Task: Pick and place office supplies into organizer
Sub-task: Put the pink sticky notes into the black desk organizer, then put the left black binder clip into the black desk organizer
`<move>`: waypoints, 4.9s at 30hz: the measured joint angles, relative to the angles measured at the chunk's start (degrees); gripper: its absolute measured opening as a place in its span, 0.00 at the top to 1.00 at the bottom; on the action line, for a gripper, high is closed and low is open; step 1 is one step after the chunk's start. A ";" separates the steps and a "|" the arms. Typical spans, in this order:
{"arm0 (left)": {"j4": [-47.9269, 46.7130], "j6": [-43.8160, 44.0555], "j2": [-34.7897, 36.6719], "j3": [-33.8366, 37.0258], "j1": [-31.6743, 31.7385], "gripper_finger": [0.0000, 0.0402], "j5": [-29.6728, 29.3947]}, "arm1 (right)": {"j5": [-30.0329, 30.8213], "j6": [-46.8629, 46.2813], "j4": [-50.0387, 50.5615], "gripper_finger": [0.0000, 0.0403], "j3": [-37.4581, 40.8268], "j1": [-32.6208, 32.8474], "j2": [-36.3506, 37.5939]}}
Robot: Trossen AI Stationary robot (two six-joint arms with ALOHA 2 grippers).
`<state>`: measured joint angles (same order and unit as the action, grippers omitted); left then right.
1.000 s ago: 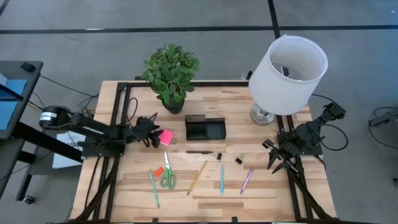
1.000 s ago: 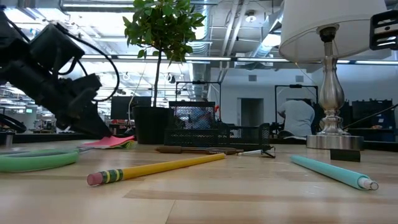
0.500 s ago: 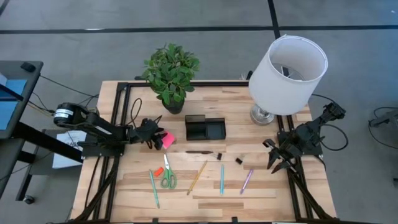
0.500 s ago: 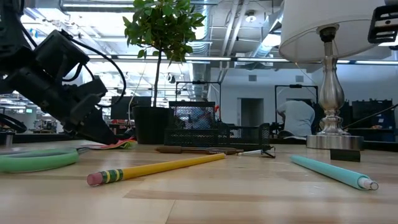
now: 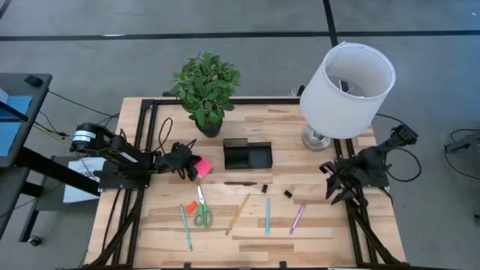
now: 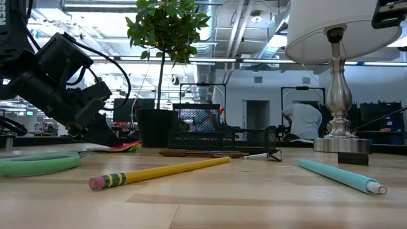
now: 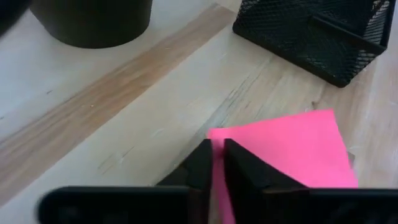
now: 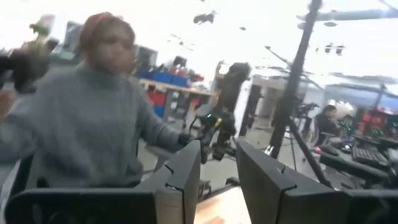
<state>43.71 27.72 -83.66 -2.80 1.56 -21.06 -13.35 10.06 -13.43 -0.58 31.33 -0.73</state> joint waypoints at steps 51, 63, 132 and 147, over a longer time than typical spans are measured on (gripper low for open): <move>3.38 -8.07 -0.04 -13.06 -9.95 1.00 -0.59 | 31.66 -33.07 -3.00 0.76 -0.02 -10.12 -15.50; 3.62 -6.55 -0.02 -13.81 -14.85 1.00 -3.06 | 31.81 -33.09 -4.45 0.76 -0.02 -10.12 -15.50; -34.23 -32.27 -17.69 -64.12 -5.92 0.71 12.12 | 32.66 -37.57 -20.38 0.76 -0.02 -9.26 -26.36; -79.88 -29.34 0.92 -69.10 -15.05 0.83 18.78 | 28.55 -26.35 -36.88 0.76 -4.85 -3.04 -48.08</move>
<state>-36.17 -1.62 -82.74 -71.90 -13.49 -2.28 15.20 -16.29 -50.31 -5.43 28.29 -48.81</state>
